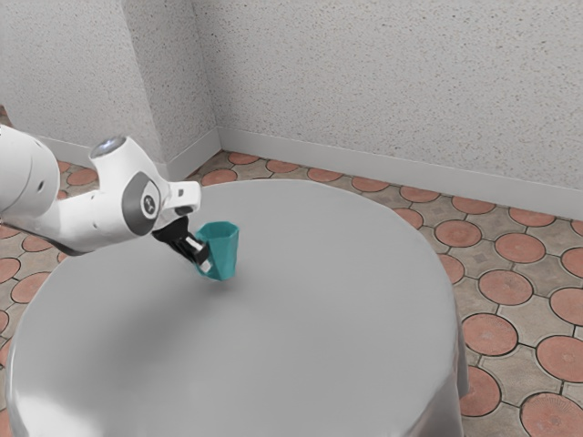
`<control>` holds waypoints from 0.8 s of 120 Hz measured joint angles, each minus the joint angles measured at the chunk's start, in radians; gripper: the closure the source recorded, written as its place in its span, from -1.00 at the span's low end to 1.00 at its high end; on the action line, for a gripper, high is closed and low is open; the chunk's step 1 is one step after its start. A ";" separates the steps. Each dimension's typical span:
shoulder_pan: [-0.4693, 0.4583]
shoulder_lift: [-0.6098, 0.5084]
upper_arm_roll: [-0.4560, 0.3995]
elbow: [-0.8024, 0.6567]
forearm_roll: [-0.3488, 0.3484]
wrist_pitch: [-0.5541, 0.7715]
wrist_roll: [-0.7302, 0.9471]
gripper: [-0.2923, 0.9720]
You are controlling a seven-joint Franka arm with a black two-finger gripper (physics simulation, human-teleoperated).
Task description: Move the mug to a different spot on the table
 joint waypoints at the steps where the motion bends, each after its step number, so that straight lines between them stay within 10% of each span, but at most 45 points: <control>1: -0.001 0.000 -0.001 -0.001 -0.007 0.004 0.003 0.61; 96: -0.013 0.006 -0.038 -0.102 -0.155 0.164 0.306 0.55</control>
